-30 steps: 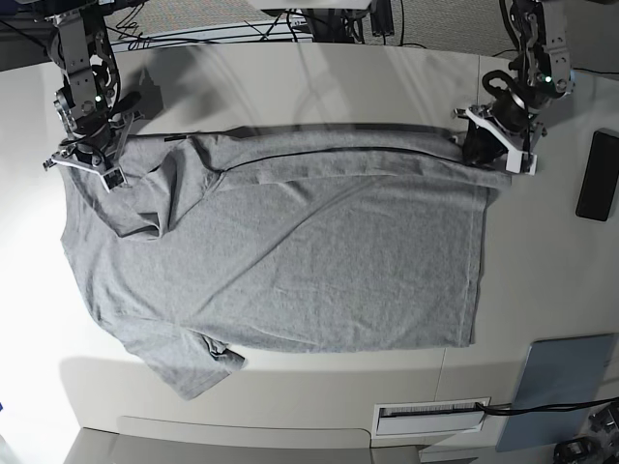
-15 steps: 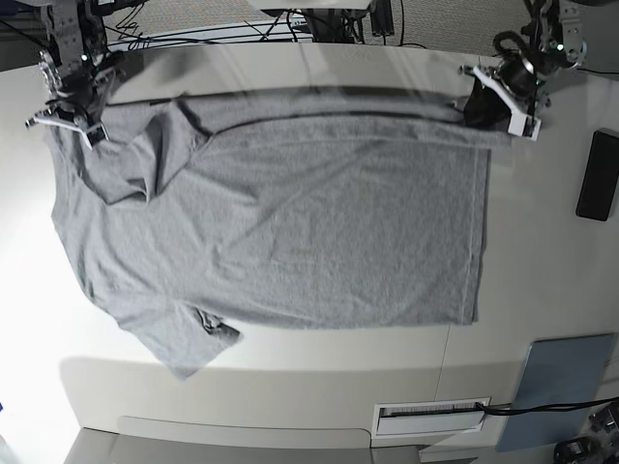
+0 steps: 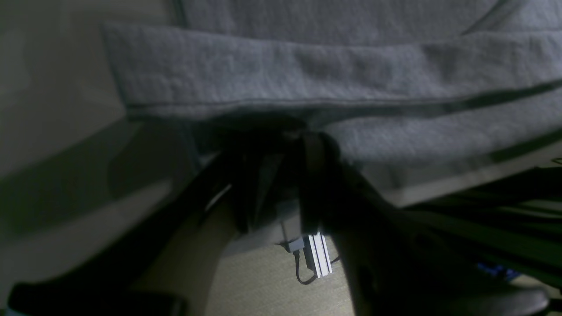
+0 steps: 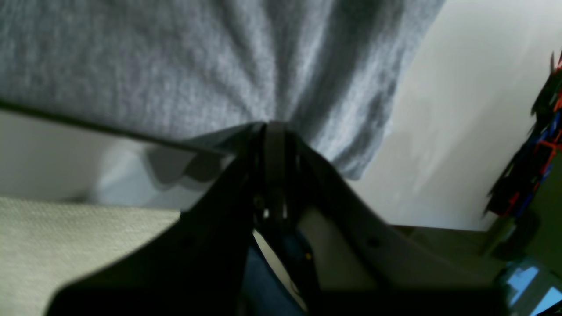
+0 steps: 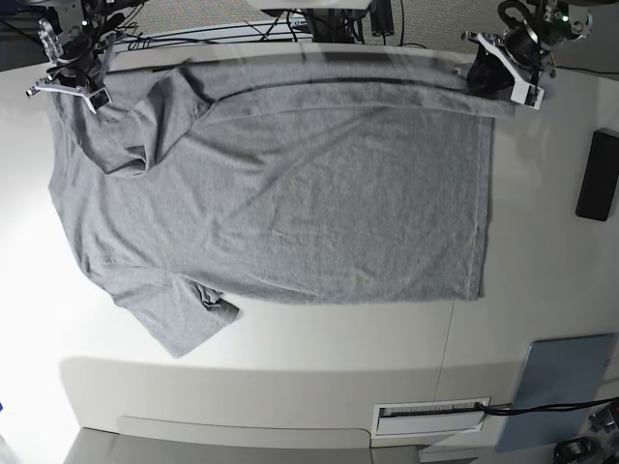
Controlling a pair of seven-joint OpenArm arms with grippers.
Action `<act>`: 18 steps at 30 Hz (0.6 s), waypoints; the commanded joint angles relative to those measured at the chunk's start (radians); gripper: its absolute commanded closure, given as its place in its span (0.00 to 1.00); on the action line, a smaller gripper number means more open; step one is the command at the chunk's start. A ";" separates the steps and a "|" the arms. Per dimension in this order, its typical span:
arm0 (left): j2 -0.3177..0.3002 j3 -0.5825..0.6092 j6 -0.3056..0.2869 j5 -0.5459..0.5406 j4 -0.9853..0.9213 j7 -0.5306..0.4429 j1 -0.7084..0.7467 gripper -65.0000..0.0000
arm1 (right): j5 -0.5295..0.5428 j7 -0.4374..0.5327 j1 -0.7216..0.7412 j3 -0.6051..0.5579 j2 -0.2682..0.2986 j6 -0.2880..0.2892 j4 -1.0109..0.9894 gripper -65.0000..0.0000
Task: Fold the T-shirt properly
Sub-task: 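Pull the folded edge back with both grippers, then open them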
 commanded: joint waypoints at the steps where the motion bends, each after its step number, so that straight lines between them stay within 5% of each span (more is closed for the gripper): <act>1: -0.002 0.011 0.013 0.102 -0.028 0.189 0.044 0.77 | -0.007 -0.037 -0.027 0.005 0.011 0.005 0.005 1.00; 18: -0.003 0.010 0.008 0.102 0.050 0.189 0.055 0.77 | -0.035 -0.021 -0.074 0.056 0.011 0.005 0.103 1.00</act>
